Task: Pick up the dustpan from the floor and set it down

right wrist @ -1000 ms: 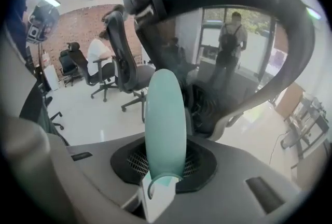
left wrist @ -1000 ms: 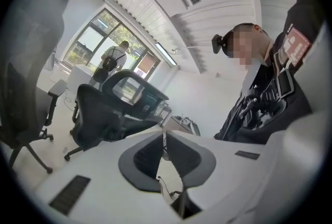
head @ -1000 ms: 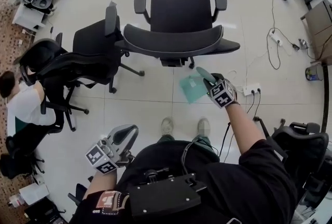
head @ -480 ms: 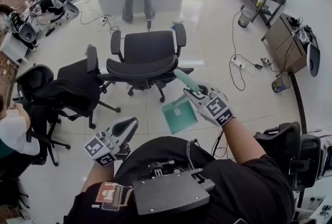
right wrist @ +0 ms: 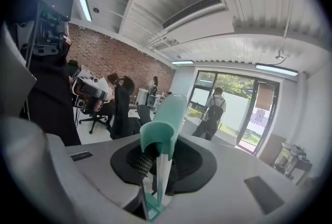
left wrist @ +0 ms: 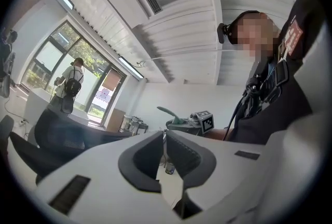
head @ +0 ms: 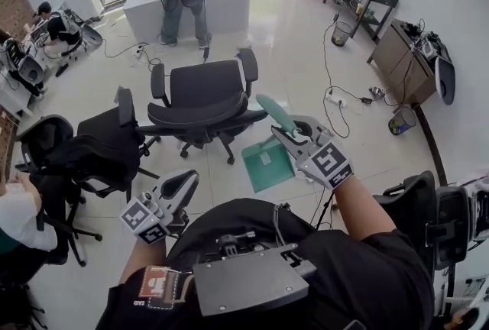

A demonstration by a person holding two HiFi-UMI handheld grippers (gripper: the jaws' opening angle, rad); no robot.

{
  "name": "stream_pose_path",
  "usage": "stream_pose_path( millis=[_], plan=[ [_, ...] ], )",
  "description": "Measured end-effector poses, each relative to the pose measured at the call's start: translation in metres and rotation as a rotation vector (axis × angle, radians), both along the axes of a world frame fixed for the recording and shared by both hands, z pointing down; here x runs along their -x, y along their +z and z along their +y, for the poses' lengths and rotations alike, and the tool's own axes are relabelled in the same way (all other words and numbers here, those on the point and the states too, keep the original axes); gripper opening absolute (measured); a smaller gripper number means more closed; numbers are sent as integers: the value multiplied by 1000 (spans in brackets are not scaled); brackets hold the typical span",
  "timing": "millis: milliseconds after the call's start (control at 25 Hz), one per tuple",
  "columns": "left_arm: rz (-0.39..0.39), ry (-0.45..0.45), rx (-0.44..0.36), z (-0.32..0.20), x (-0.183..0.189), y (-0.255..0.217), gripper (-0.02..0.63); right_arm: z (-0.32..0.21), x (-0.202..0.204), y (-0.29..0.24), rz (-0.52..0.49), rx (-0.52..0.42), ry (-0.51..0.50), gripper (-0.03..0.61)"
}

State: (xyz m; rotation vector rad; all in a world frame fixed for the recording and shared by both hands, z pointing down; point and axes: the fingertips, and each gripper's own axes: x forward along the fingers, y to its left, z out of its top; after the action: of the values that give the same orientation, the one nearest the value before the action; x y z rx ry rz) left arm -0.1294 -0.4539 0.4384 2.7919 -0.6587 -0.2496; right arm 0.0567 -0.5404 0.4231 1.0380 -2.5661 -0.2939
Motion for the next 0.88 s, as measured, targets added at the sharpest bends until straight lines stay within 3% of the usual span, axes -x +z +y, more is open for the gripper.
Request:
stream_pose_path(
  millis=[440,560,880],
  plan=[
    [-6,-77,40,-9,35,4,5,-3,28,9,-63,47,-13,98],
    [-35,-77,28,-7,37,2,5,-3,36,6,-64,52,-34,98],
    [-18,-125,38,-3,45,4,6,3,53,14,-43,60,-66,98]
  ],
)
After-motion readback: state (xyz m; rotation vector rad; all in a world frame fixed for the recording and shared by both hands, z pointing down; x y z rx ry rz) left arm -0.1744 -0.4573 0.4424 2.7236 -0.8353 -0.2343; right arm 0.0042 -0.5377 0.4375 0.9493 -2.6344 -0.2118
